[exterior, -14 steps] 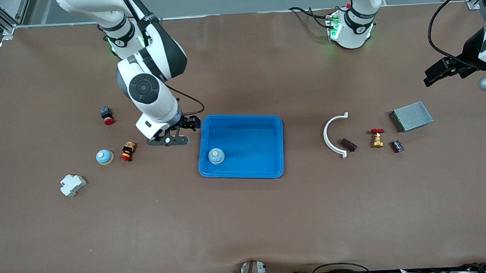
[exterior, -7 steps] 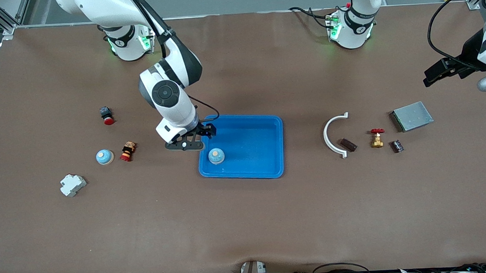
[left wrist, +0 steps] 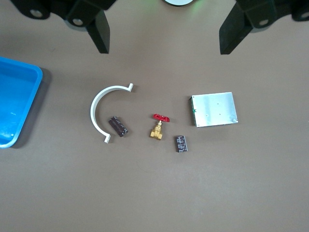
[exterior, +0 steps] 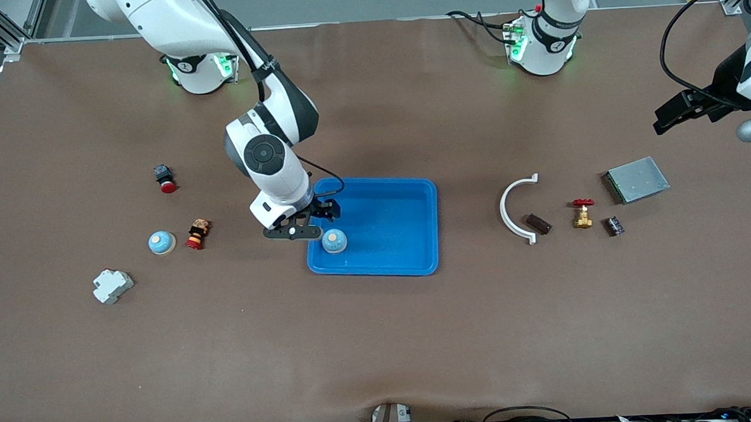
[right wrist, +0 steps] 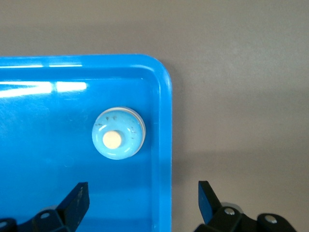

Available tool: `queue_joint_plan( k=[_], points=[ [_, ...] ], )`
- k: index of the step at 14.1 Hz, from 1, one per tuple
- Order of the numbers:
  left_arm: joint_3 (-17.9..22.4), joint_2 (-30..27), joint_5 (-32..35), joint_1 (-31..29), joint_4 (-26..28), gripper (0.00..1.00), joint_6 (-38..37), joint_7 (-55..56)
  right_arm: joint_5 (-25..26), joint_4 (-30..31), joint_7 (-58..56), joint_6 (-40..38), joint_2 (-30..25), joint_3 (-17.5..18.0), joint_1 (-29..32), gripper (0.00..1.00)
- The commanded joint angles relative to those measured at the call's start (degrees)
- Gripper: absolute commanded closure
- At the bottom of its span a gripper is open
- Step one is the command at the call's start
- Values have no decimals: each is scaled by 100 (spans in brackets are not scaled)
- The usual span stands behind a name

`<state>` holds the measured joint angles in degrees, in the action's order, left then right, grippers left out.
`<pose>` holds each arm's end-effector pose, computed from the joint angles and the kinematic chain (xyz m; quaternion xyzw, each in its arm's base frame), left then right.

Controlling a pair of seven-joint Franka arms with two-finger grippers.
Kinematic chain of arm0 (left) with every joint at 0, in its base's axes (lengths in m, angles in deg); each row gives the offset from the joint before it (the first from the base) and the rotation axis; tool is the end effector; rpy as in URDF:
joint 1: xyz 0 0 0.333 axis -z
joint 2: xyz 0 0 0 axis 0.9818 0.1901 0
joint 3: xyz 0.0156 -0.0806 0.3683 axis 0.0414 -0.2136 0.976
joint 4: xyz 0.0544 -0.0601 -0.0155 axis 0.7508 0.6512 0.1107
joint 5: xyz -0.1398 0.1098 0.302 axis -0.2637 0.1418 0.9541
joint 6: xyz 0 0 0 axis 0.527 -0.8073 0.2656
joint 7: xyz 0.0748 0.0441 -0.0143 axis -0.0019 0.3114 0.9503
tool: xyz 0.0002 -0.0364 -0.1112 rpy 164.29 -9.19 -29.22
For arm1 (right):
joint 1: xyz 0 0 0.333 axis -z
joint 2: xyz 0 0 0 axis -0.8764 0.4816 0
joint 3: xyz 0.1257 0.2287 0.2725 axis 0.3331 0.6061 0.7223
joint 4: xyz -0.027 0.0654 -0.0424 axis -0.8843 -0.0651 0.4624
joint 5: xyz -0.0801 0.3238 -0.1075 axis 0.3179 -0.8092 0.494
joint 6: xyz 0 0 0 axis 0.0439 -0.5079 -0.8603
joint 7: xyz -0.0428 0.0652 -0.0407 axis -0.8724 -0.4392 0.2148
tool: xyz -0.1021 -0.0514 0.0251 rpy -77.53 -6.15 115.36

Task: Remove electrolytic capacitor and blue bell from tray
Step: 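Move the right gripper to the second bell in the tray and grasp it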

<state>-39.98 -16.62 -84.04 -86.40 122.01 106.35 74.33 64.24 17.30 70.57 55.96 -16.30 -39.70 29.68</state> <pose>0.4802 -0.0205 0.6716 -0.9959 -0.0873 0.0206 0.0100 0.5369 0.3564 0.3436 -0.9990 0.0337 -0.0035 0.0284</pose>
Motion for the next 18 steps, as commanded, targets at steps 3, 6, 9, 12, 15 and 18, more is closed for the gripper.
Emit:
queue_joint_plan(
  k=[3,6,9,12,15,18],
  points=[
    [43,71,-107,6,-137,0,2,-138,-129,-629,212,-44,399,-59,-99,0],
    [43,71,-98,15,-129,0,-60,-130,-129,-1033,344,-44,716,-59,-187,0],
    [26,79,-98,24,-129,0,-104,-130,-42,-1219,336,-53,884,-68,-240,0],
    [-1,79,-45,33,-120,0,-104,-138,20,-1246,283,-44,980,-68,-231,0],
    [-1,115,-28,33,-102,0,-104,-138,134,-1368,292,-35,1130,-68,-240,0],
    [-9,97,-19,33,-102,0,-104,-138,152,-1369,274,-35,1191,-76,-231,0]
  ],
)
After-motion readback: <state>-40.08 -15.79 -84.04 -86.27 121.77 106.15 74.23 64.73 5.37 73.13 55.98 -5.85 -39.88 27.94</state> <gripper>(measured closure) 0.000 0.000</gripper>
